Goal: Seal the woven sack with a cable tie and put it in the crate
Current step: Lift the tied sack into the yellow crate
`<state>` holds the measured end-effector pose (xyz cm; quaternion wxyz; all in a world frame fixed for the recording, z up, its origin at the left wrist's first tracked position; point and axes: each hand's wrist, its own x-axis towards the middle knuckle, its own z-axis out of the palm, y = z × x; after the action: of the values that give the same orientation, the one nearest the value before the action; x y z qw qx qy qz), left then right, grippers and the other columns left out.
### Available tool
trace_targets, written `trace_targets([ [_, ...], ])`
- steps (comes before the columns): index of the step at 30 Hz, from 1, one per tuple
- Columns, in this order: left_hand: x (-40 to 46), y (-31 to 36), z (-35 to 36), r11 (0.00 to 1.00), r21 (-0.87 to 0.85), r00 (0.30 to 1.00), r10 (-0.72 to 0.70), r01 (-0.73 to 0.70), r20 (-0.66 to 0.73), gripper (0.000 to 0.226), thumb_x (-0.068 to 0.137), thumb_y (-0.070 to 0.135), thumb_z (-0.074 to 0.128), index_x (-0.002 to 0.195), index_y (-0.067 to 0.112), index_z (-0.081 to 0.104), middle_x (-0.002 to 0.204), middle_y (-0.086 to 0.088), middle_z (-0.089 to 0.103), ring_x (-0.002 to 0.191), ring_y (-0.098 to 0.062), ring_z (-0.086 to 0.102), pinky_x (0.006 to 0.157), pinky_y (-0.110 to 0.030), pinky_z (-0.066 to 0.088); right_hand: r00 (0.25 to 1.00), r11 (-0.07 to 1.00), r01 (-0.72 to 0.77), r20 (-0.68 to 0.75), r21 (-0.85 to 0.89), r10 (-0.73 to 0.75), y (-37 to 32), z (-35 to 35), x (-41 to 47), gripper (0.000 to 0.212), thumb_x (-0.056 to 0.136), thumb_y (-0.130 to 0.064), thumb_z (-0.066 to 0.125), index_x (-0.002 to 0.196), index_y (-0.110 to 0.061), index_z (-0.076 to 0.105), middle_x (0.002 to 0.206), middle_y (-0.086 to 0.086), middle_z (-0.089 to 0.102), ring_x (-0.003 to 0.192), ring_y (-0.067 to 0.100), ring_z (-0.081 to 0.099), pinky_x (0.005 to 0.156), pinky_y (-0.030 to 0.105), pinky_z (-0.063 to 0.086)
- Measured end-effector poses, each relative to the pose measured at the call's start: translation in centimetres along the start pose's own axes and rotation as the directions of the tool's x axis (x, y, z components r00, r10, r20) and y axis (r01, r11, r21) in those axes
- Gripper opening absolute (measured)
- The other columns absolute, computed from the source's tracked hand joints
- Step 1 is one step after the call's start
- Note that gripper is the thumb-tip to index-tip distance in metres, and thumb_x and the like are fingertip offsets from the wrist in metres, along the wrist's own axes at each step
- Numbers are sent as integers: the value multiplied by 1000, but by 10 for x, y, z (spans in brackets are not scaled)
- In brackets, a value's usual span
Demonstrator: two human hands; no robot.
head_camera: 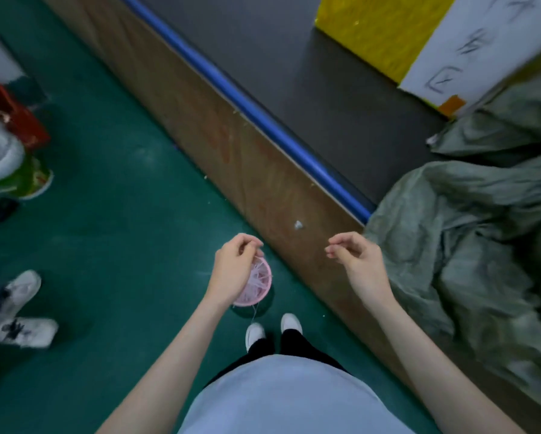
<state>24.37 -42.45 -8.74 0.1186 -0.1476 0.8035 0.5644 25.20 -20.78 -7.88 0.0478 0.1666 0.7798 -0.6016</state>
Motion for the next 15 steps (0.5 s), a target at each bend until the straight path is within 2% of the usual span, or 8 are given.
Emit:
trace_targets([
  [3, 2, 30, 19, 996, -17, 990, 84, -82, 114, 21, 96, 8, 47, 90, 10, 67, 76, 1, 67, 71, -7, 60, 62, -8, 44, 992, 998, 26, -125, 51, -19, -5, -23, -10, 16, 86, 6, 56, 84, -7, 65, 76, 9, 68, 67, 6, 64, 70, 17, 51],
  [5, 3, 49, 38, 990, -2, 970, 140, -142, 201, 20, 97, 7, 47, 90, 7, 66, 77, -3, 68, 70, -7, 60, 62, -6, 44, 975, 997, 34, -222, 71, -18, -3, -43, -17, 20, 86, 5, 56, 81, -13, 65, 74, 5, 69, 69, 9, 64, 72, 24, 51],
  [7, 4, 63, 54, 977, 13, 948, 201, -211, 248, 20, 96, 5, 47, 88, 6, 66, 76, -5, 68, 66, -5, 59, 63, -6, 45, 953, 996, 47, -302, 76, -22, -1, -60, -22, 23, 86, 5, 56, 79, -16, 64, 74, 3, 69, 71, 10, 64, 73, 25, 50],
  [10, 9, 89, 95, 944, 44, 888, 292, -328, 356, 21, 95, 6, 50, 82, 13, 66, 70, 0, 68, 64, -5, 59, 68, -18, 48, 891, 994, 64, -454, 83, -20, 0, -101, -36, 24, 88, 2, 55, 79, -19, 64, 77, 2, 69, 76, 11, 66, 75, 25, 51],
  [12, 15, 99, 114, 919, 69, 856, 330, -387, 398, 21, 94, 10, 51, 81, 18, 66, 69, 5, 69, 65, -6, 61, 72, -25, 49, 867, 997, 54, -497, 56, -19, 1, -119, -40, 24, 89, -2, 56, 79, -22, 63, 78, 0, 69, 79, 13, 67, 75, 28, 51],
  [15, 15, 119, 153, 884, 66, 791, 379, -463, 480, 22, 96, 13, 52, 80, 22, 64, 70, 6, 69, 68, -5, 62, 73, -27, 48, 807, 998, 66, -589, 19, -42, 7, -155, -46, 19, 89, -5, 58, 81, -21, 65, 83, 2, 70, 82, 16, 66, 77, 31, 51],
])
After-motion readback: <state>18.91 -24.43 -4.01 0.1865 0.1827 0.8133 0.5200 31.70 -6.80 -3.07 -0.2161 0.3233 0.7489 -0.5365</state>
